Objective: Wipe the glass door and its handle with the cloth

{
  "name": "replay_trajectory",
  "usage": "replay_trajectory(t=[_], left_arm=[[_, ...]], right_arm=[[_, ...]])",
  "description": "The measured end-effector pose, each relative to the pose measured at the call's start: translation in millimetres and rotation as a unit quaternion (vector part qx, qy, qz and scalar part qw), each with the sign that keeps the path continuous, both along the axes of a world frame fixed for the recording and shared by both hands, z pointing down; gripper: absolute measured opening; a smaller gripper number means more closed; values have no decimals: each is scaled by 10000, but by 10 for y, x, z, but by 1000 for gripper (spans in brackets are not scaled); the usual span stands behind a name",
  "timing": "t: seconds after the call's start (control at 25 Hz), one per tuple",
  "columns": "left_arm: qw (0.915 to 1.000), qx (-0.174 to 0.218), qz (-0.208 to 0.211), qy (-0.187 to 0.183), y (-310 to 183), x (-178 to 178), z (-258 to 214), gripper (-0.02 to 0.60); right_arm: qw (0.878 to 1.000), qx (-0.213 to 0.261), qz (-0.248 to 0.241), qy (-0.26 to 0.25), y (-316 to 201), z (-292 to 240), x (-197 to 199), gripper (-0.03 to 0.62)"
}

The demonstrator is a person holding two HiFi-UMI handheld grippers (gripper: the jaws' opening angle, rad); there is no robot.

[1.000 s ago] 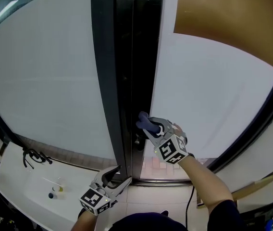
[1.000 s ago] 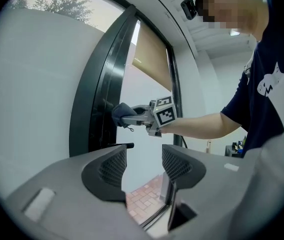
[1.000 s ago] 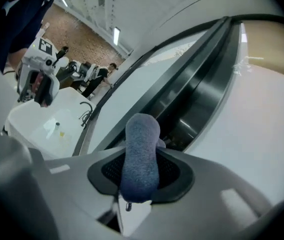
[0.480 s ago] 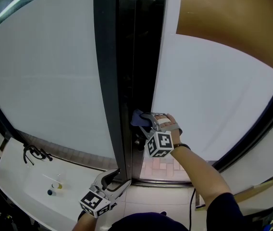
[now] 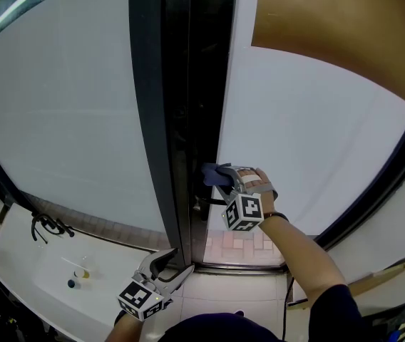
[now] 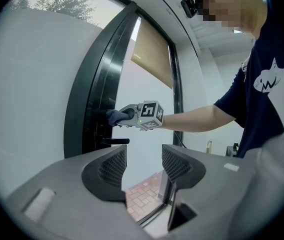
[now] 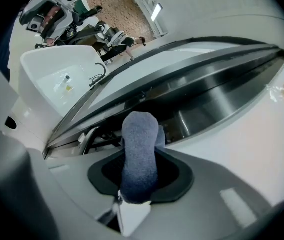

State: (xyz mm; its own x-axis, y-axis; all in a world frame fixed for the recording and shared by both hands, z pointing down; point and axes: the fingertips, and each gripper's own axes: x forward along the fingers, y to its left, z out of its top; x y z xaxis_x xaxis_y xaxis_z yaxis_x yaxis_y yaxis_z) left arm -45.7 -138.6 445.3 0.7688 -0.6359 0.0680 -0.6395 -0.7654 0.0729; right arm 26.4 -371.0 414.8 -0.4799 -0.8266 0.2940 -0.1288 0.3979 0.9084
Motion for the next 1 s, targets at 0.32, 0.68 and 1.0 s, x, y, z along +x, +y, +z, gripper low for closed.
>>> replay_trajectory(t=[0.32, 0.68, 1.0], left_arm=[[9999, -13, 148, -11, 3, 173, 32, 215], [9991, -16, 433, -11, -45, 414, 48, 215], [9983, -53, 573, -71, -64, 519, 83, 215]], right_arm=[[9990, -62, 431, 70, -16, -13, 658, 104], [9943, 13, 1053, 178, 71, -48, 1619, 104], [9854, 28, 1697, 144, 150, -77, 2443, 104]])
